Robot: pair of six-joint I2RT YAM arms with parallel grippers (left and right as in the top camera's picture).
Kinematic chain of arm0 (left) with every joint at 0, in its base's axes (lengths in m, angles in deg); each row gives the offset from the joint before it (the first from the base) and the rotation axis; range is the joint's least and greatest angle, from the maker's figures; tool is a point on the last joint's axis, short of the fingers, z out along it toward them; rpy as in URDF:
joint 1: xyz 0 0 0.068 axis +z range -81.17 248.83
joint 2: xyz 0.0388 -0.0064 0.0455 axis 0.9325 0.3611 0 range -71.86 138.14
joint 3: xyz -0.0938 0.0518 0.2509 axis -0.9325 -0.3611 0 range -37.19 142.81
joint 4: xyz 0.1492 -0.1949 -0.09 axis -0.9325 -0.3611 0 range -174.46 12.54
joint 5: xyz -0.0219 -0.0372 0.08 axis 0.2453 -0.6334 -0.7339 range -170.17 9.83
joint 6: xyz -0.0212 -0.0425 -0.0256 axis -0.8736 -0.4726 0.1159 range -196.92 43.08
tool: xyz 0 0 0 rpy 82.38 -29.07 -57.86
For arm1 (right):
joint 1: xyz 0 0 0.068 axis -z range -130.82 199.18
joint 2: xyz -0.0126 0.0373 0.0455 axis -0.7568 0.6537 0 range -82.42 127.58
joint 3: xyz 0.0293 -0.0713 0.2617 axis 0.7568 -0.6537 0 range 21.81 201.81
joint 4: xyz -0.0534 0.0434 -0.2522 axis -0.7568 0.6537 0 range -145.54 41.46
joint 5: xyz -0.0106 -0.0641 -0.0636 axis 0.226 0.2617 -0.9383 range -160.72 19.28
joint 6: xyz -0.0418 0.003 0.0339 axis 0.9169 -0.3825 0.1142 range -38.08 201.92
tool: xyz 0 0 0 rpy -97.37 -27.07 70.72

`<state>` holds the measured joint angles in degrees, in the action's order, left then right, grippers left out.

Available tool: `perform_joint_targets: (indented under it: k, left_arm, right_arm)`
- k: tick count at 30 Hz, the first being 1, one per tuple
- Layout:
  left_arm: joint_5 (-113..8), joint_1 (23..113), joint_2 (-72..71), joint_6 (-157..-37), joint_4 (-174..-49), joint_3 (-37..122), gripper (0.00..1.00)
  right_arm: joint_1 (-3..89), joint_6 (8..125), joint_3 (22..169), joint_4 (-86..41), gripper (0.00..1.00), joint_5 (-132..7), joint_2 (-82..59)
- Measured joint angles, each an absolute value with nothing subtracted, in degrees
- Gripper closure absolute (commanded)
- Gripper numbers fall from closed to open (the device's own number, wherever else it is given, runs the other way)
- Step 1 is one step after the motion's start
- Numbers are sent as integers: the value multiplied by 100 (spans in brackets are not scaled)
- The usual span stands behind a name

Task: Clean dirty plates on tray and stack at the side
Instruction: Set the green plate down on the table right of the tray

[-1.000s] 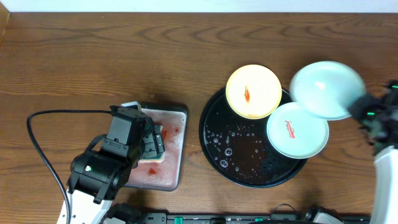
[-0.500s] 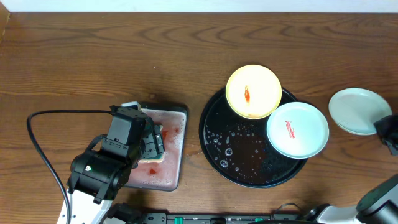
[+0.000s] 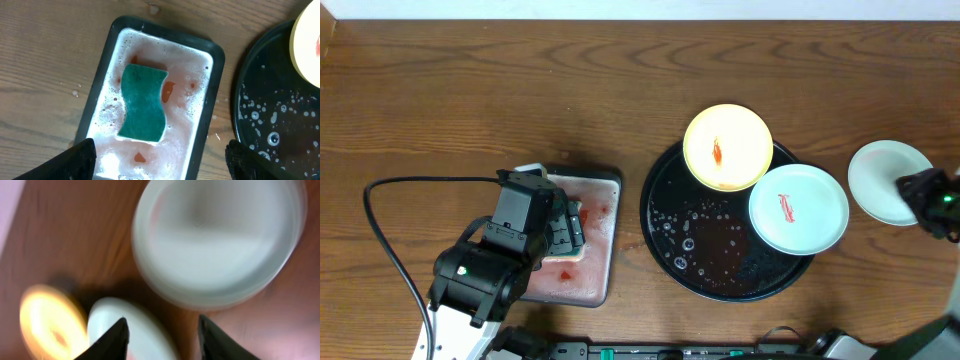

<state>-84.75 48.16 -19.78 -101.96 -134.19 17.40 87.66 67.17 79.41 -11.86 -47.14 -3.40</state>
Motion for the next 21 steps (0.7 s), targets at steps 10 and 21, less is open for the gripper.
perform_joint_targets:
  k: [10,21]
  left_arm:
    - [-8475,4816,-1978,-10196,-13421,1740,17]
    - [-8475,4816,-1978,-10196,-13419,1740,17]
  right_arm:
    - [6923,7087,7884,-428,57,-6714,-597]
    - [6814,7052,7211,-1350,63,-6865,-90]
